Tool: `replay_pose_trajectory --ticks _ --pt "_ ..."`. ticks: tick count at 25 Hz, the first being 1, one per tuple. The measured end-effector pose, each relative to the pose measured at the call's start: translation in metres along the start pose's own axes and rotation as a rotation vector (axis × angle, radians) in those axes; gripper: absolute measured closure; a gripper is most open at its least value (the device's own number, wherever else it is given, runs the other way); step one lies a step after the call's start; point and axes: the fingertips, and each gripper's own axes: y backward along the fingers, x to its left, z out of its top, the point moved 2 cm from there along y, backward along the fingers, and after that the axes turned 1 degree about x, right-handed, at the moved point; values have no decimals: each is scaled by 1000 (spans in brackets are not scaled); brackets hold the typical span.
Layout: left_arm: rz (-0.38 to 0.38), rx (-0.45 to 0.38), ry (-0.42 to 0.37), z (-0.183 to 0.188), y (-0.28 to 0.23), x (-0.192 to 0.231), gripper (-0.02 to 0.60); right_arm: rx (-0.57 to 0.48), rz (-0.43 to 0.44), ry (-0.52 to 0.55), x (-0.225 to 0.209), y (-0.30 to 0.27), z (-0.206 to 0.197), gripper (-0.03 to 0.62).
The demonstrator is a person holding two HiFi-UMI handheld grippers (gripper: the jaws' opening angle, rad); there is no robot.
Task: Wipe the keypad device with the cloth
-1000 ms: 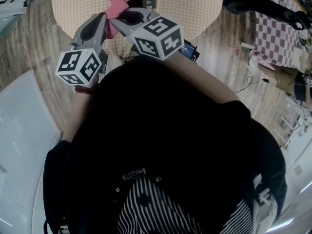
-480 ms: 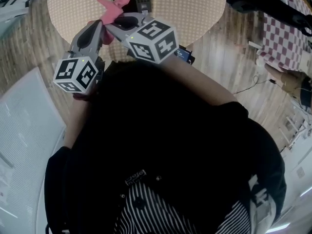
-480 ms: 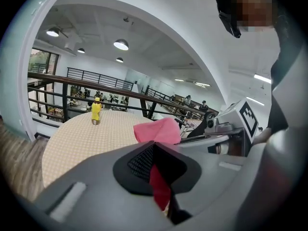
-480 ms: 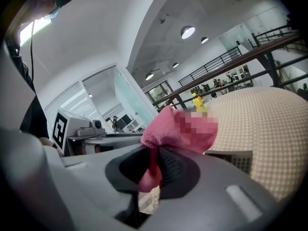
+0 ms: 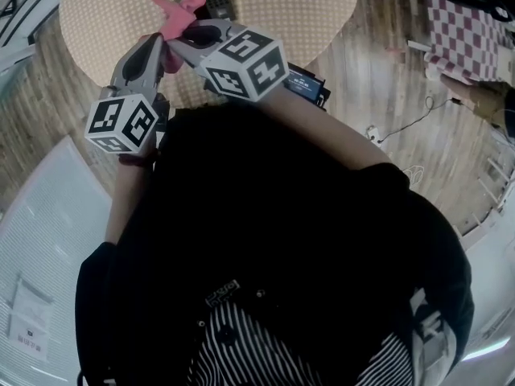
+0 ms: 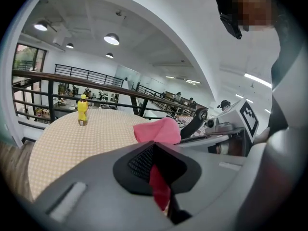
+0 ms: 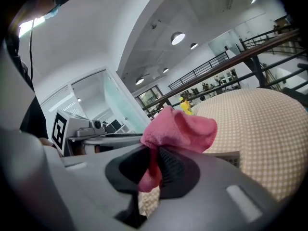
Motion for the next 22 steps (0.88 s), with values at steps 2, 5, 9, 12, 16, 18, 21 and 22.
replay_pose_trajectory --ticks 2,5,9,12,16,18,21,22 --pt "-36 5 -10 7 -17 -5 578 -17 -35 -15 -14 7 7 545" --pt "-84 20 -35 8 -29 -8 578 -30 -75 -29 -23 12 8 545" --pt "-119 48 -46 4 -37 -6 578 -34 -109 -57 -31 10 4 545" --pt "-135 69 -47 0 -44 5 578 -29 -129 -74 -37 0 1 545" --pt "-148 88 -43 -6 -50 12 578 -4 -164 -93 -43 -7 -3 545" --pt "-149 93 -43 -7 -52 14 578 9 -185 -96 -45 -9 -3 545" --pt "-147 102 -41 -9 -58 15 578 12 -197 -105 -50 -10 -4 545" --pt "-147 106 -40 -9 -62 14 578 13 -197 -109 -53 -9 -5 545"
